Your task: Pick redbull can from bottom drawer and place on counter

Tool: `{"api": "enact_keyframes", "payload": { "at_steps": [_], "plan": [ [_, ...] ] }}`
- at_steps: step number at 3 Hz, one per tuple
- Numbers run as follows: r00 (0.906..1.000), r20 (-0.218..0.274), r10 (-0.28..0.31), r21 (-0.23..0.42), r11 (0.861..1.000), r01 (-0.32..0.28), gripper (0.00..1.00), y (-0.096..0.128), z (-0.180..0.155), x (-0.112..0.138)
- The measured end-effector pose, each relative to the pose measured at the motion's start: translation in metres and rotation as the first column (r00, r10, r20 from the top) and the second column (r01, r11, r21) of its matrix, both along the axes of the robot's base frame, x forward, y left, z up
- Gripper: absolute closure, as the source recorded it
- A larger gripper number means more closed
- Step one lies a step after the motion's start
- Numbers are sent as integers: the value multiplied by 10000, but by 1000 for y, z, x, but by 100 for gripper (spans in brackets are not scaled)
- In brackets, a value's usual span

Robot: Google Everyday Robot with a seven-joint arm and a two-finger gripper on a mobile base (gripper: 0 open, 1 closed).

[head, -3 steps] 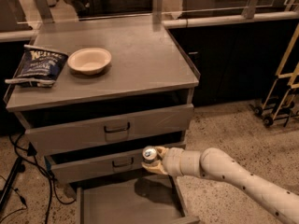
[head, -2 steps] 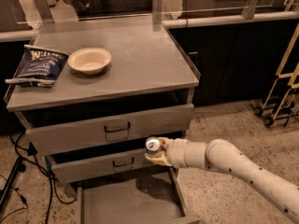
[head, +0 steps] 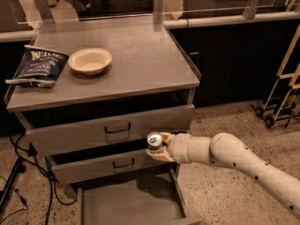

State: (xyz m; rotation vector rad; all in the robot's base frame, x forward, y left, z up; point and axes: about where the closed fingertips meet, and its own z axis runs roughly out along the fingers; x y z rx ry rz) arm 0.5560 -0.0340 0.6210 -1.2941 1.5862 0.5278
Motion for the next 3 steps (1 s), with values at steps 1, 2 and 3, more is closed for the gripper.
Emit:
{"api": "enact_keyframes", "payload": {
  "at_steps": [1,2,3],
  "plan": [
    [9996,260,120,-104,9999,-118,100,-5,72,8],
    [9995,271,128,-118,9999,-125,100,-5,73,8],
    [9993,-130,347,351,9988,-342,100,-4,70,5]
  ]
}}
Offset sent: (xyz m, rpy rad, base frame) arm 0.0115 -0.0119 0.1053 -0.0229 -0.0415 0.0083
